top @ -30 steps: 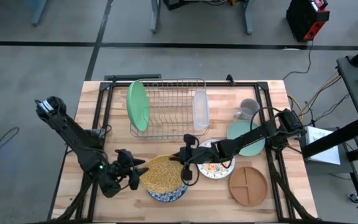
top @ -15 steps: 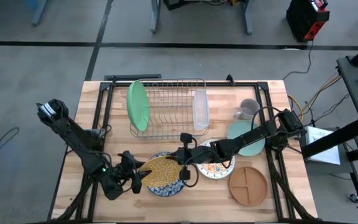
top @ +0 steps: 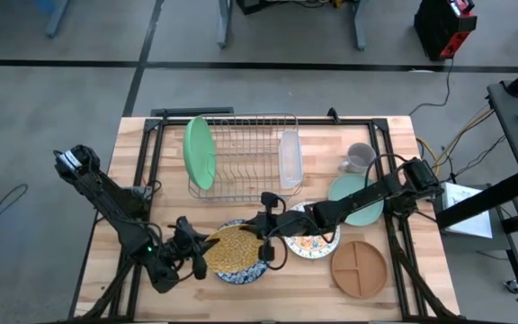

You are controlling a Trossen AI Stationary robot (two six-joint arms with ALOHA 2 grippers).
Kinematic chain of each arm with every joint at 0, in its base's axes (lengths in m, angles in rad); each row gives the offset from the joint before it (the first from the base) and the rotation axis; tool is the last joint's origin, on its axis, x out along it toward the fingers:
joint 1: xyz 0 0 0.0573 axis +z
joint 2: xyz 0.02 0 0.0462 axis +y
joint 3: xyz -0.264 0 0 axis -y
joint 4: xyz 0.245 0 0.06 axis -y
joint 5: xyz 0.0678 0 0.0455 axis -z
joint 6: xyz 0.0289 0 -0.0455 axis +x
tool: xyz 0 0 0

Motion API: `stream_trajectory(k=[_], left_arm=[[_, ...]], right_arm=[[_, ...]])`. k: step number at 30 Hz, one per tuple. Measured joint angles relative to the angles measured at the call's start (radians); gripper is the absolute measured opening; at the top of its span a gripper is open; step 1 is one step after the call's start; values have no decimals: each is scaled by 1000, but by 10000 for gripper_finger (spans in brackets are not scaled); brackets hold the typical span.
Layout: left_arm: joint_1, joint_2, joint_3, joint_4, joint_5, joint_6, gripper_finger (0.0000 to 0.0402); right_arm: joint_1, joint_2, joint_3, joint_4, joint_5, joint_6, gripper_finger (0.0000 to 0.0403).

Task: Sort dishes
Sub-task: Put the yellow plate in the dish rack

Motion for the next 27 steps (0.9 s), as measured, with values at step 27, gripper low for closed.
stream_trajectory(k=[27], left_arm=[[-7, -2, 218, 8, -133, 499, 2]], right_arm=[[-1, -140, -12, -246, -327, 118, 133]])
